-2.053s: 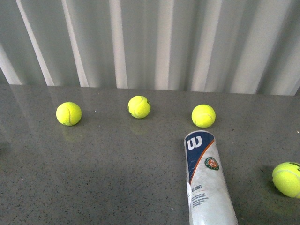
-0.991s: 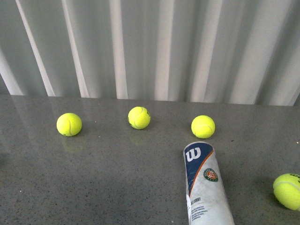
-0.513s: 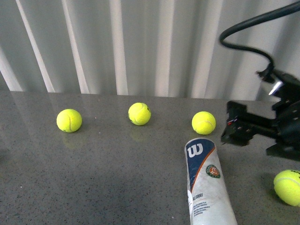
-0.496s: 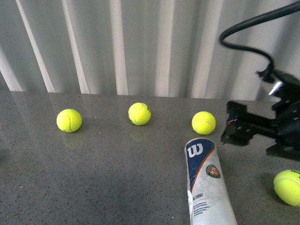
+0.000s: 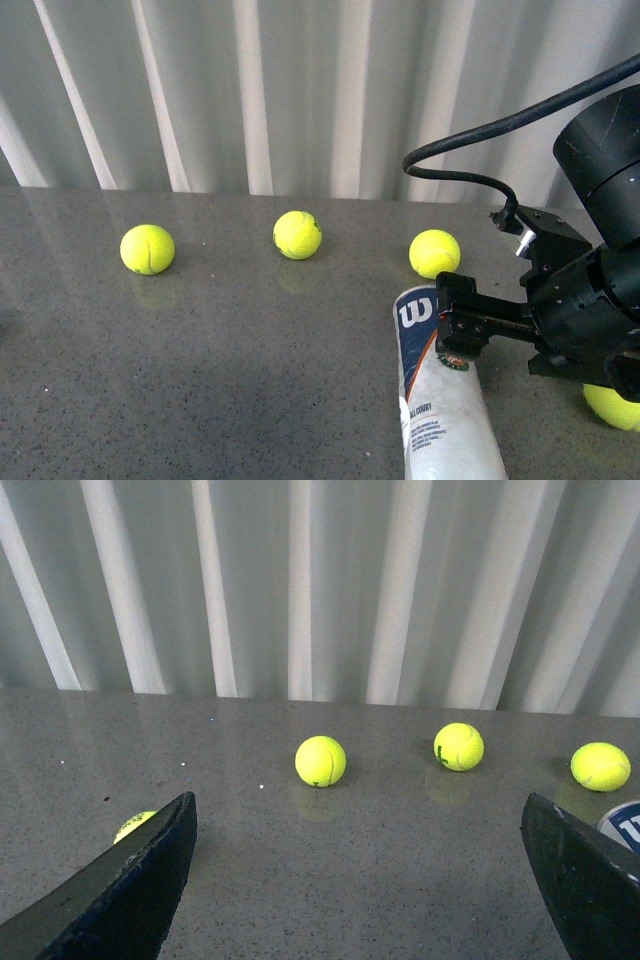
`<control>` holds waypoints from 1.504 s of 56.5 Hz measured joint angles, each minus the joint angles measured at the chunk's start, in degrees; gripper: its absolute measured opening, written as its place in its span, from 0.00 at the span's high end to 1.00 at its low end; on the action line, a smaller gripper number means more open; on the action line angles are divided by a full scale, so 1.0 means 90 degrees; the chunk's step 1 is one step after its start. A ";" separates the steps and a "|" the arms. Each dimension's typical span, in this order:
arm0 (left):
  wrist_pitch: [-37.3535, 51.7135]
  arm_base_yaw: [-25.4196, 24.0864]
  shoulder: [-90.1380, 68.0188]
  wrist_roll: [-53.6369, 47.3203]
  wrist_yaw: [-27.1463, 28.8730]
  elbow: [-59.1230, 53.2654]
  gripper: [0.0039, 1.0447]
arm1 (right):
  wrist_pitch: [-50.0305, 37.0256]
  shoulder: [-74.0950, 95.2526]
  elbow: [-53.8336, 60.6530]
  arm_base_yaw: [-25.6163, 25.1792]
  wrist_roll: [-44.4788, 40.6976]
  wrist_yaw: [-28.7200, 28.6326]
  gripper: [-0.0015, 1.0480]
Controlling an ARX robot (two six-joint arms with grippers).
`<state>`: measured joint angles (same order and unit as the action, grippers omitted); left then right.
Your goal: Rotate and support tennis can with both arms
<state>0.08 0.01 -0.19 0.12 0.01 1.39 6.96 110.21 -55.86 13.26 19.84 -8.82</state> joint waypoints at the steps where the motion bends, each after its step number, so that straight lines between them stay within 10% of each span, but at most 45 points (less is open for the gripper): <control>1: 0.0000 0.0000 0.0000 0.0000 0.0002 0.0000 0.06 | -0.0022 0.0017 -0.0007 -0.0007 0.0002 -0.0024 0.07; 46: -0.0002 0.0000 0.0000 0.0000 0.0002 0.0000 0.06 | -0.0631 0.1076 -0.0527 0.0342 -0.0027 -0.0177 0.08; 85: -0.0005 0.0000 0.0000 0.0000 0.0002 0.0000 0.06 | -0.0692 0.1027 -0.0527 0.0330 -0.0257 0.0063 0.81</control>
<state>0.03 0.01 -0.19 0.12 0.03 1.39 0.73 119.46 -60.60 16.23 17.52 -8.25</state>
